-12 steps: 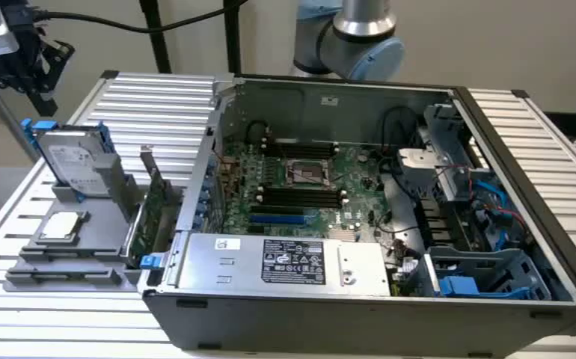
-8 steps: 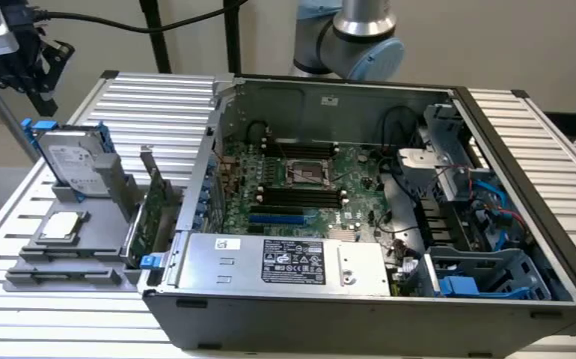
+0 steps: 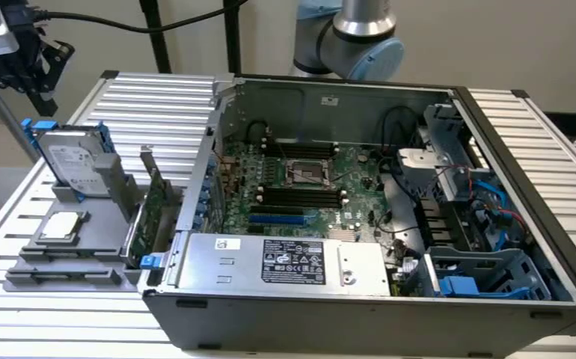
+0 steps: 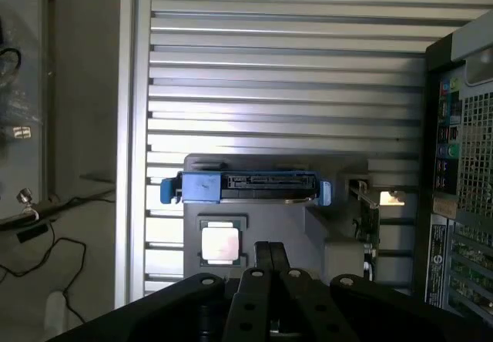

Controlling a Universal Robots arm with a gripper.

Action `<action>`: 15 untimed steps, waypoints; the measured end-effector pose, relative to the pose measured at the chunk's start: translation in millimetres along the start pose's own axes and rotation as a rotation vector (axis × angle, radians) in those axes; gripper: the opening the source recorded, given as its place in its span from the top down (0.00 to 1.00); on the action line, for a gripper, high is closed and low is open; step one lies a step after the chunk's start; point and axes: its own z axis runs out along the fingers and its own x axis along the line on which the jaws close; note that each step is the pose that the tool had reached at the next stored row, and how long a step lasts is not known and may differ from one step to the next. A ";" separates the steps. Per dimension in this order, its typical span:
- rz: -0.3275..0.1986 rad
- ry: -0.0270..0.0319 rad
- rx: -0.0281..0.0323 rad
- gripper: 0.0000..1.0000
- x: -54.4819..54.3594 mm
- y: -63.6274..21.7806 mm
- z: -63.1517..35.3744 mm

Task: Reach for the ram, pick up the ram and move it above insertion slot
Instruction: 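Reach for the ram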

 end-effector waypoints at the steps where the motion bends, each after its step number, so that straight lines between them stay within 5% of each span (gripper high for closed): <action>1: 0.000 0.0000 0.0000 0.89 0.0 0.0 0.0; 3: 0.000 0.0003 0.0001 0.89 0.1 -1.9 -0.2; 15: 0.000 0.0000 0.0062 0.89 1.1 -54.7 -1.5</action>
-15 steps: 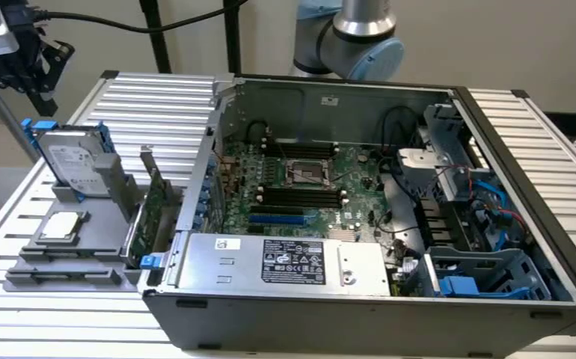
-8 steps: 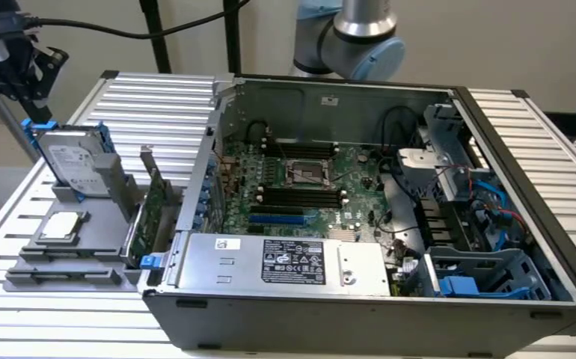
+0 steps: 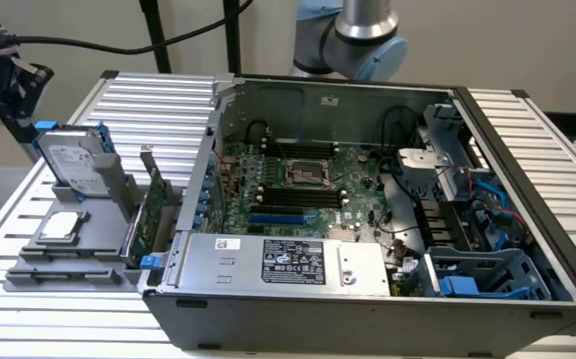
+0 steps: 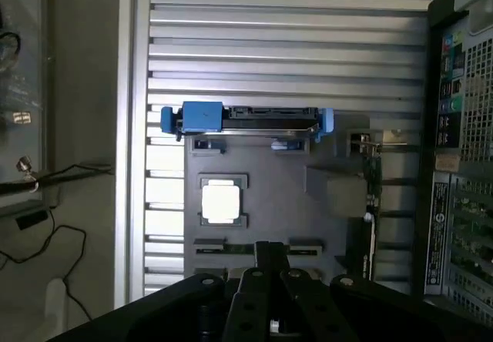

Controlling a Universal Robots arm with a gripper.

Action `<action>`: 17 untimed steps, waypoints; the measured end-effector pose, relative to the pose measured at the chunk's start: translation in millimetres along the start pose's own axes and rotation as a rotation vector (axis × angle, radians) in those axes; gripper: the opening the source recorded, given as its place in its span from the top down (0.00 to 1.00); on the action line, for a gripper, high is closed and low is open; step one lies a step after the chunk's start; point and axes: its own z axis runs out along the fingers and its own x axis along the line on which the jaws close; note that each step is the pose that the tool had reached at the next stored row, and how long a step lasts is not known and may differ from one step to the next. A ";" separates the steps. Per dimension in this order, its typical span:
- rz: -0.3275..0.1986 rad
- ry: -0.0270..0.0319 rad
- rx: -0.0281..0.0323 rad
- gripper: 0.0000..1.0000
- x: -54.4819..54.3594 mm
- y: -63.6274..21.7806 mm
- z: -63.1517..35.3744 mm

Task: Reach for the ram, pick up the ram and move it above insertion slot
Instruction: 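Reach for the ram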

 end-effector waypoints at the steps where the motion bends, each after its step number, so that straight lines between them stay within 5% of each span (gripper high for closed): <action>1: 0.000 0.0001 0.0013 0.89 0.0 -4.5 0.0; 10: 0.000 0.0007 0.0043 0.89 0.1 -42.6 4.6; 17: -0.021 0.0013 0.0063 0.89 -3.8 -50.0 15.4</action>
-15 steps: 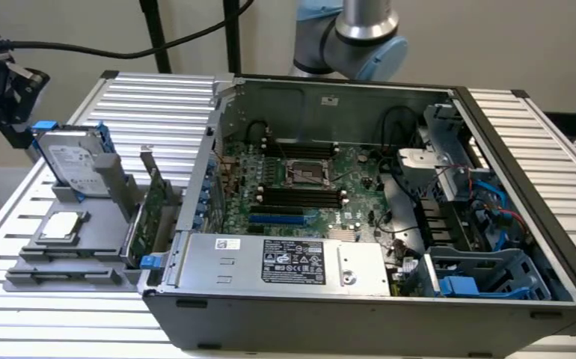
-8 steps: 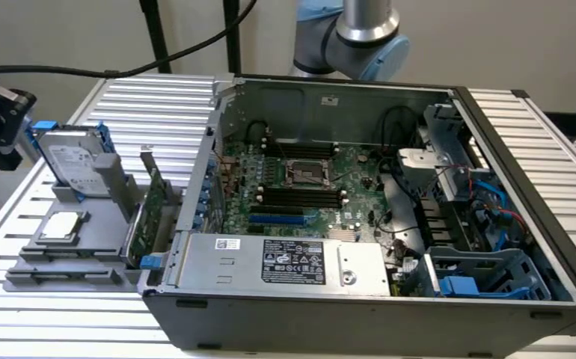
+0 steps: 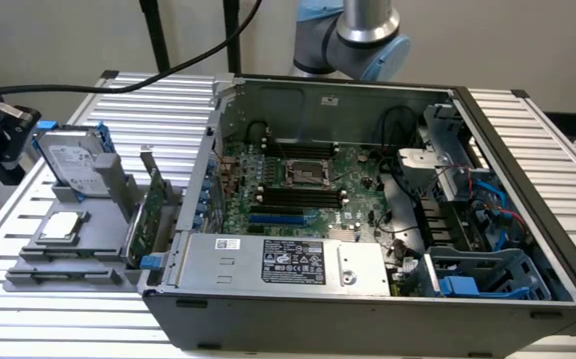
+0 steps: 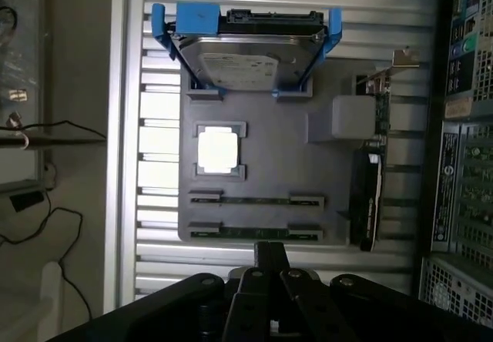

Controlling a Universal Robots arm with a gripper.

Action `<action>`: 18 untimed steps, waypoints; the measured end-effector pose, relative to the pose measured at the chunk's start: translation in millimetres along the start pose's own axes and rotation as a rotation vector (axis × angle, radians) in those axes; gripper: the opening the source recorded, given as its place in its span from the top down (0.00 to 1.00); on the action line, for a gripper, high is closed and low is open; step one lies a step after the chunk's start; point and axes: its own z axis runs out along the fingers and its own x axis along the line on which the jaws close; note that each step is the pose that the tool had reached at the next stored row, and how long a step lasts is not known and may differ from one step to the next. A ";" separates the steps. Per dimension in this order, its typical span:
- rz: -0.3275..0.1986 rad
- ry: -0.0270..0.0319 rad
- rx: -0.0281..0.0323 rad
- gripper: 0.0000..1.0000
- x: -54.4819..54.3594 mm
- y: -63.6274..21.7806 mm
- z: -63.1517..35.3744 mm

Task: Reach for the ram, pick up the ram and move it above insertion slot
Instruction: 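Reach for the ram, then pick up the ram and move it above insertion slot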

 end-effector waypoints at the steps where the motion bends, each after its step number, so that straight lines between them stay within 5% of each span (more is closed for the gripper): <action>1: -0.003 0.0002 0.0004 0.89 -0.4 -0.9 1.1; 18: -0.005 0.0004 0.0023 0.89 -0.5 -4.1 1.9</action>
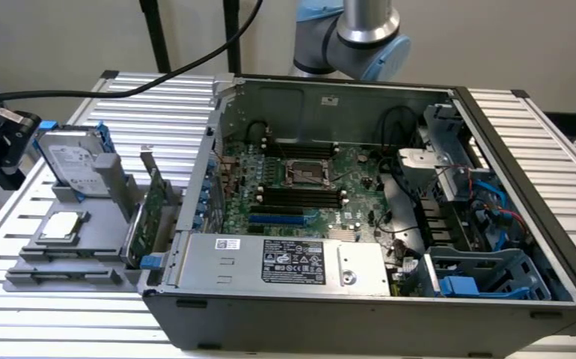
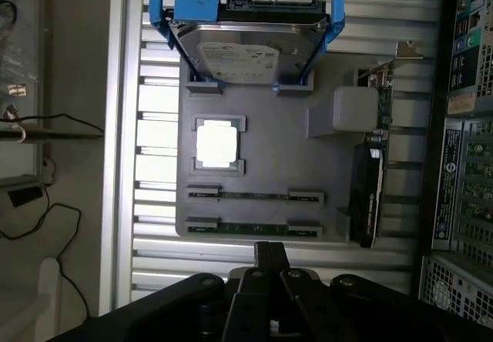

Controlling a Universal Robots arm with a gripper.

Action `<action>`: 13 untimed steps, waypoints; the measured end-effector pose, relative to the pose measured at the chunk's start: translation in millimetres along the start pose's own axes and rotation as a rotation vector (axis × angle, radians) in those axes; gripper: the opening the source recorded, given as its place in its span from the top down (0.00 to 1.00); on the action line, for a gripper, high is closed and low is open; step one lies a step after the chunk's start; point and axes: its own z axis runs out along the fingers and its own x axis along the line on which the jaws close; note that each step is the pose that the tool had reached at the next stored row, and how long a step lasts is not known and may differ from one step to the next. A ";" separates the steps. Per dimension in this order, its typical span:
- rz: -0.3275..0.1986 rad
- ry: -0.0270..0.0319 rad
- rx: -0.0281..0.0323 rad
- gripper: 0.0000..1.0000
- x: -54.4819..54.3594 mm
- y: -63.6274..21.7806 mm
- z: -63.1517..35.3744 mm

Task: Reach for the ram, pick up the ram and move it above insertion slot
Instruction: 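Pick up the ram and move it above insertion slot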

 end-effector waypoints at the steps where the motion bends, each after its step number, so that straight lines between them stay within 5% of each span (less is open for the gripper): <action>1: 0.000 0.0000 0.0000 0.89 0.0 0.0 0.0; 8: -0.008 0.0003 0.0001 0.89 0.0 0.0 -0.1; 13: -0.097 0.0023 0.0002 0.89 0.2 0.1 0.1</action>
